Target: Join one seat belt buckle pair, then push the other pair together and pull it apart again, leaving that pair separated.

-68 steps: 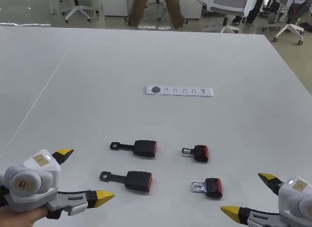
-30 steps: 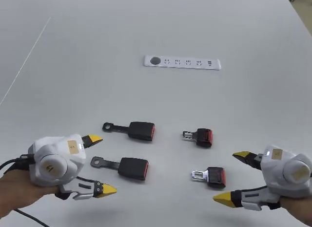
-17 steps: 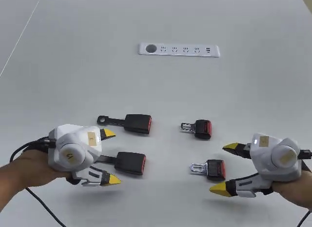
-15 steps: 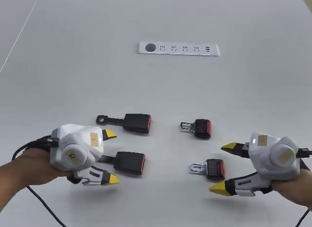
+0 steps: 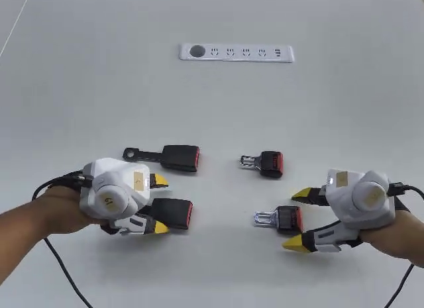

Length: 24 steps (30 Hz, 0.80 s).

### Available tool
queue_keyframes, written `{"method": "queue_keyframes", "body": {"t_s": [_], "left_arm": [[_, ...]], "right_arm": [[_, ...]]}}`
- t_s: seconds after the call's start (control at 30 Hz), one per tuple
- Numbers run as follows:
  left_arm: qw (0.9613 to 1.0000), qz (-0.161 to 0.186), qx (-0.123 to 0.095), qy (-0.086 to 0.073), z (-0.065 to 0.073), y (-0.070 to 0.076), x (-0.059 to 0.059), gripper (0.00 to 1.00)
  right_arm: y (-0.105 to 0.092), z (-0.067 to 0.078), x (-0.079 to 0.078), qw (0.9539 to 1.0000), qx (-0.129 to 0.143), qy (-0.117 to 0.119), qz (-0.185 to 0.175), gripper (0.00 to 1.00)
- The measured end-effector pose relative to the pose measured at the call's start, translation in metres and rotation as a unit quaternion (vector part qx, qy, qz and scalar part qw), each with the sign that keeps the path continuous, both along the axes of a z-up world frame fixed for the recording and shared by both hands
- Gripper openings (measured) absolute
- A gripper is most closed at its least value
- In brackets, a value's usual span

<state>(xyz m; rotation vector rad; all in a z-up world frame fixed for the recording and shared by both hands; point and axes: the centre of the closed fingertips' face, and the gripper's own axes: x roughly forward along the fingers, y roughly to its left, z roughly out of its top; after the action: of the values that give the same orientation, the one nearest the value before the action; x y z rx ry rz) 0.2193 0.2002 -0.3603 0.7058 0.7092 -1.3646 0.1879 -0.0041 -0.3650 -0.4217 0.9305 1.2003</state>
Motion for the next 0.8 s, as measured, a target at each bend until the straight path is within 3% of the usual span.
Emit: {"method": "queue_keyframes", "body": {"t_s": [0.23, 0.43, 0.6, 0.8], "left_arm": [[0.9998, -0.018, 0.006, 0.010, -0.012, 0.001, -0.009, 0.43], [0.9995, -0.025, -0.015, 0.015, -0.011, -0.001, -0.009, 0.42], [0.9992, -0.031, -0.016, 0.017, -0.011, -0.002, -0.009, 0.41], [0.9995, -0.023, -0.014, 0.017, -0.011, -0.001, -0.007, 0.37]], "right_arm": [[0.004, -0.002, -0.003, 0.9998, 0.005, 0.005, 0.021, 0.58], [0.002, -0.003, 0.000, 0.9998, 0.005, 0.003, 0.022, 0.54], [0.001, -0.003, -0.001, 0.9996, 0.005, 0.009, 0.026, 0.47], [-0.001, -0.003, 0.001, 0.9995, -0.007, -0.001, 0.031, 0.41]]}}
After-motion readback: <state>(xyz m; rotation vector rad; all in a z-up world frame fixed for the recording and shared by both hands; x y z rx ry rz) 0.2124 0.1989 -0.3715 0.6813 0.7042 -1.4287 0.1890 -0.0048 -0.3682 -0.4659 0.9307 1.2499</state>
